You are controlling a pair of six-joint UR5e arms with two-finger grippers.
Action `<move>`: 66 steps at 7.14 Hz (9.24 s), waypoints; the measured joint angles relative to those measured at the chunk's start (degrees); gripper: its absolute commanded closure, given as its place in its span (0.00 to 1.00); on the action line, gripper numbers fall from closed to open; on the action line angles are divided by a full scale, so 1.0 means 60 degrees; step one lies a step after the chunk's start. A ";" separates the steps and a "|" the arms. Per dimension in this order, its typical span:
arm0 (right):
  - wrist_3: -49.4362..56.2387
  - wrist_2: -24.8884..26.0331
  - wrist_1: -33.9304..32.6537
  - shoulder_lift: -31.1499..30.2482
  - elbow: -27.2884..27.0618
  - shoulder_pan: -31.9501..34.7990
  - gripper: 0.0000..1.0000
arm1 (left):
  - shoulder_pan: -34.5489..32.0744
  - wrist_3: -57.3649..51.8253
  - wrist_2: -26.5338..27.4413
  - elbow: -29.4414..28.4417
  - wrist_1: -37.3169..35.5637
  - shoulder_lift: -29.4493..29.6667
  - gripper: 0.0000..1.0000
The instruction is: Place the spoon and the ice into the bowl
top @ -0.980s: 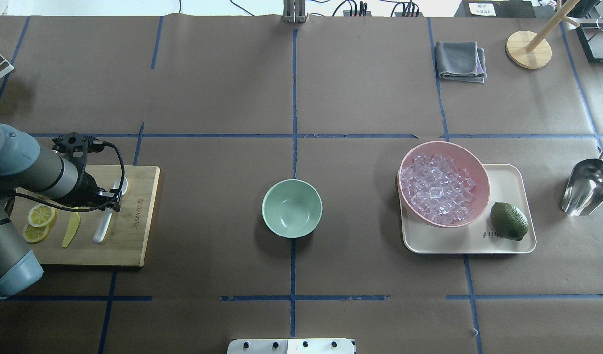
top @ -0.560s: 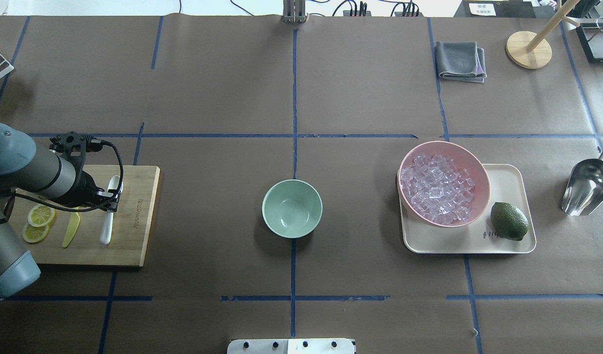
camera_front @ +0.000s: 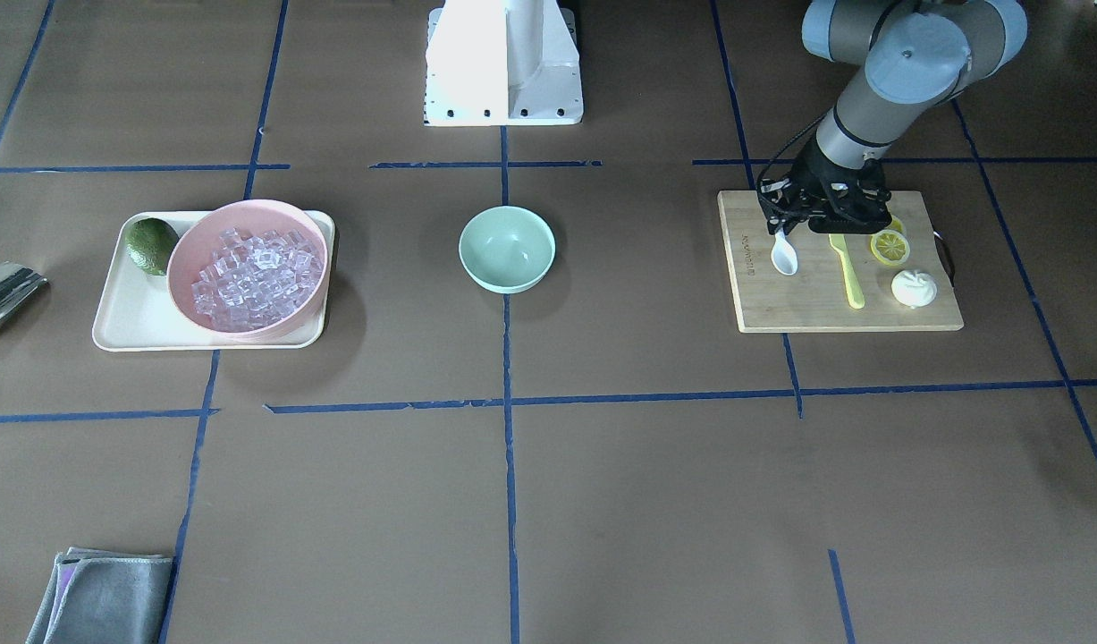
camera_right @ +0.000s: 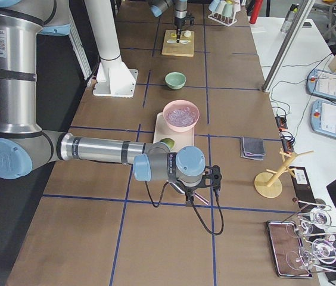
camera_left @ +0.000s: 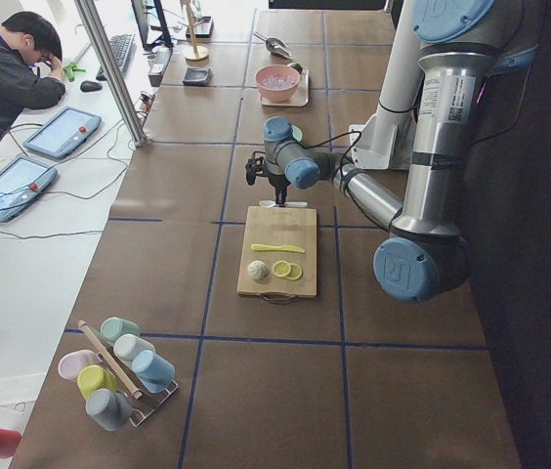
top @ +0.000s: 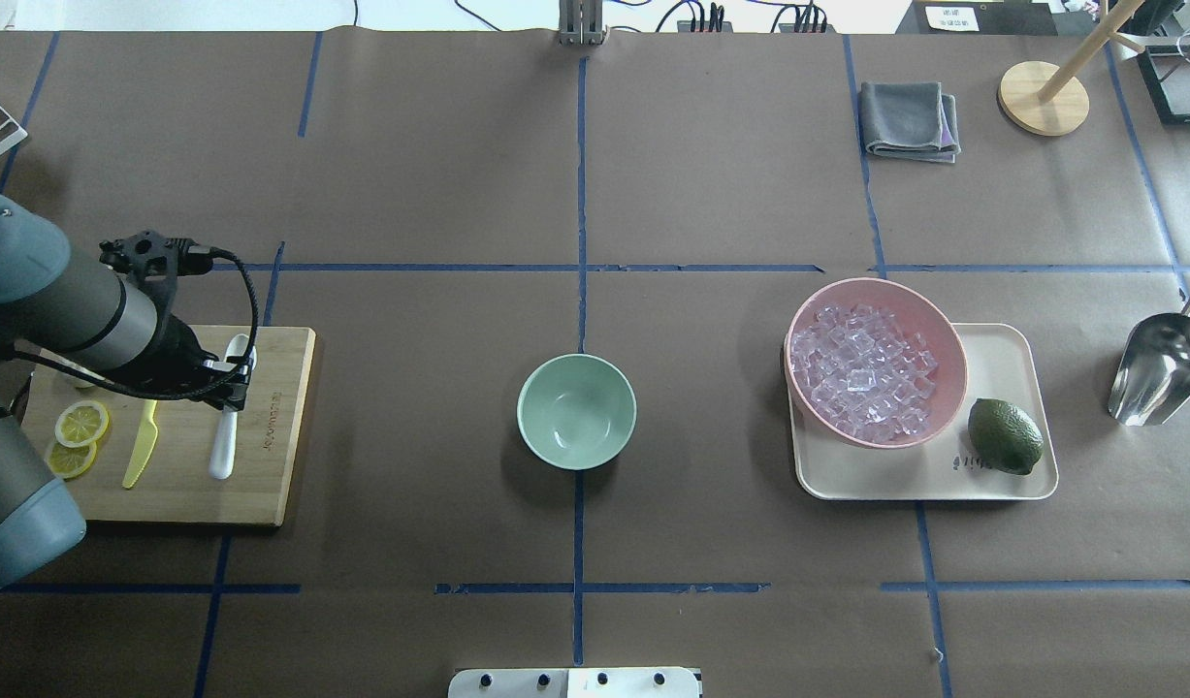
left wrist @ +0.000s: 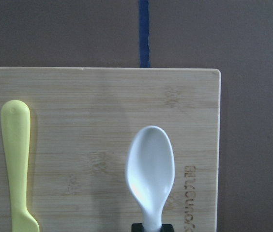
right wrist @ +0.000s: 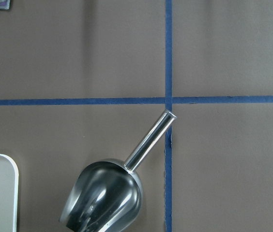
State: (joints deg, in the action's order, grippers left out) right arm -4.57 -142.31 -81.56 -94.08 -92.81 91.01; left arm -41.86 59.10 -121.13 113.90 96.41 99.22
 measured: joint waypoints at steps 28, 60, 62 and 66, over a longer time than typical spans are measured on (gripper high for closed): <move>-0.9861 0.4754 0.0031 0.2587 -0.3094 -0.8664 0.08 | -0.0433 -0.1448 -0.0070 0.0331 -0.4436 0.3587 0.00; -0.5141 0.3249 -0.2522 0.4201 -0.3211 -0.5781 0.00 | -0.6933 -1.0350 -0.2320 -0.1752 -0.3509 -0.1549 0.00; -0.2480 0.2267 -0.2492 0.2963 -0.2618 -0.3932 0.00 | -0.7264 -1.0616 -0.2489 -0.2481 -0.3097 -0.1604 0.00; 0.1798 0.1290 -0.2400 0.1868 -0.0479 -0.1422 0.00 | -0.7514 -1.1069 -0.2489 -0.2712 -0.2405 -0.2105 0.00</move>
State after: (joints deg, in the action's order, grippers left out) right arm 6.22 -134.57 -95.96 -82.87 -95.68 82.47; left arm -86.95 -7.31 -136.06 97.63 81.98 86.59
